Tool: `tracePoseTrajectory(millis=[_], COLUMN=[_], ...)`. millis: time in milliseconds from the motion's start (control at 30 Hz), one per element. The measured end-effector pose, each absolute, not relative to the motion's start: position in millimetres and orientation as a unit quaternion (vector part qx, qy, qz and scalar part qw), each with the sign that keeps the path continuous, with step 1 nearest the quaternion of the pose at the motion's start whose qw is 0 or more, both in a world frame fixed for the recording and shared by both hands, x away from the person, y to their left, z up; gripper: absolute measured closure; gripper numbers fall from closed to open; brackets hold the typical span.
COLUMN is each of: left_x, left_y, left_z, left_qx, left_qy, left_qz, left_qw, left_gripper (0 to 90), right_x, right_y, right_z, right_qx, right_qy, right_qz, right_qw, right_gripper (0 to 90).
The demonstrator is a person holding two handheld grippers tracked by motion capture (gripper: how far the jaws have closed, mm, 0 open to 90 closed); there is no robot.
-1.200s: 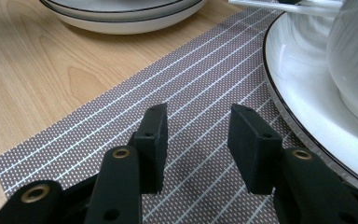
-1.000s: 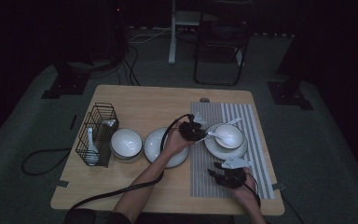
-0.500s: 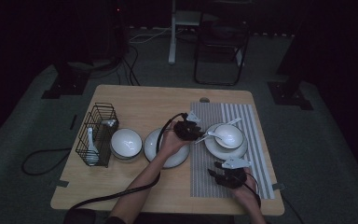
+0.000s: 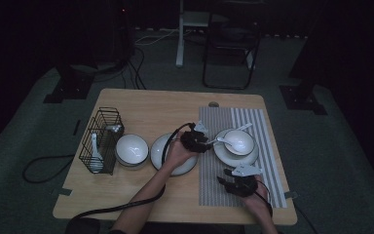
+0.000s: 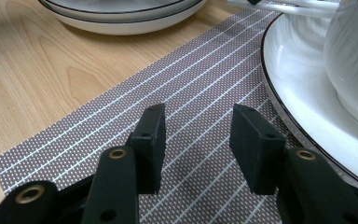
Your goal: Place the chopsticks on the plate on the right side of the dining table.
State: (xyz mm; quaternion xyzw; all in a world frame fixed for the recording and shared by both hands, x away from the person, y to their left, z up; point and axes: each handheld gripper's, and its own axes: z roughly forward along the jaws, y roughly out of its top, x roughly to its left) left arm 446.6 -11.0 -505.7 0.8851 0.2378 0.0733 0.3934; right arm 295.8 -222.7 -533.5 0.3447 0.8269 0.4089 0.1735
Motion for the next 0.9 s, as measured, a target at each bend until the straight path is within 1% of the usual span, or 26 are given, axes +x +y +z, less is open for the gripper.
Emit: tracePoseTrajectory(millis=[267, 333, 467, 500, 567, 633, 800, 900], left_x=[446.9, 447.2, 446.8, 446.8, 446.3, 445.8, 446.1, 446.5], left_y=[-14.9, -15.7, -16.2, -16.5, -17.4, -18.0, -19.1, -19.5], left_z=[-509.8, -510.6, -510.7, -510.9, -511.2, -511.1, -511.1, -510.5], left_qx=[0.895, 0.897, 0.899, 0.901, 0.904, 0.906, 0.908, 0.909], left_qy=[0.228, 0.226, 0.219, 0.216, 0.209, 0.205, 0.198, 0.194], left_qz=[0.085, 0.087, 0.088, 0.089, 0.09, 0.092, 0.097, 0.1], left_qw=[0.375, 0.37, 0.369, 0.366, 0.361, 0.359, 0.356, 0.354], left_gripper=[59.9, 61.9, 68.5, 68.5, 73.0, 75.5, 79.3, 79.9], right_x=[295.8, 295.8, 295.8, 295.8, 295.9, 295.9, 295.9, 295.9], right_y=[-222.6, -222.5, -222.6, -222.6, -222.5, -222.5, -222.6, -222.5], right_z=[-533.5, -533.5, -533.5, -533.5, -533.5, -533.5, -533.5, -533.5], right_qx=[0.345, 0.344, 0.345, 0.345, 0.345, 0.345, 0.345, 0.345], right_qy=[0.827, 0.827, 0.827, 0.827, 0.827, 0.827, 0.827, 0.827], right_qz=[0.408, 0.408, 0.409, 0.409, 0.409, 0.409, 0.409, 0.409], right_qw=[0.173, 0.173, 0.173, 0.173, 0.173, 0.173, 0.173, 0.173], right_gripper=[55.4, 55.4, 55.4, 55.4, 55.4, 55.4, 55.4, 55.4])
